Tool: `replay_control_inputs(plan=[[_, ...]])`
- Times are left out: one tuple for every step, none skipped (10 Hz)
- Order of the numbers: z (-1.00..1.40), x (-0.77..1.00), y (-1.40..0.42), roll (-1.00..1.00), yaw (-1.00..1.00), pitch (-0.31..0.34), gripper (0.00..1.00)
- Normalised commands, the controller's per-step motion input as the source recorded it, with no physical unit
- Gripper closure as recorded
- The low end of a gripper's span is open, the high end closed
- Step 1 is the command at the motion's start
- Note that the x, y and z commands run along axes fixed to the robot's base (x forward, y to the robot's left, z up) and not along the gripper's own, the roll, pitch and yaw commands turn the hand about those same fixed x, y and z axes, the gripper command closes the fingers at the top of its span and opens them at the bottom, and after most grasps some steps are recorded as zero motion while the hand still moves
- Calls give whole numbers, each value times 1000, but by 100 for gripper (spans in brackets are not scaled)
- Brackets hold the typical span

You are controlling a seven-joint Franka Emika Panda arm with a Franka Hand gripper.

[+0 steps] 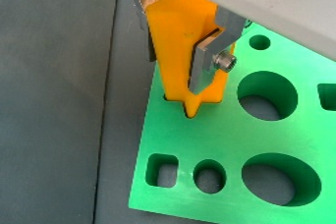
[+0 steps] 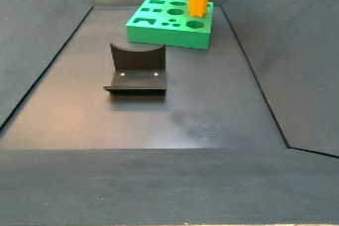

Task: Pick up the star object. Move up. Move to above the board. Insert the star object.
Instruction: Insert the star object.

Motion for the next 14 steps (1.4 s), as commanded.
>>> replay_control_inputs(plan=[[-260, 0, 0, -327, 760, -11, 100], [-271, -66, 0, -313, 751, -46, 100], [-154, -91, 0, -159, 480, -96, 100], [0, 0, 0, -24, 3, -4, 100], [-194, -160, 0, -24, 0, -69, 100], [-274, -171, -29, 67, -74, -37, 100], [-569, -266, -137, 317, -9, -7, 100], [-943, -249, -140, 223, 0, -24, 100], [-1000, -37, 0, 0, 0, 67, 100], [-789, 0, -97, -97, 34, 136, 100], [-594, 34, -57, -216, 117, 131, 100], [-649, 37, 0, -179, 154, 149, 100], [-660, 26, 0, -171, 134, 151, 100], [-529, 0, 66, -301, 134, 43, 100]])
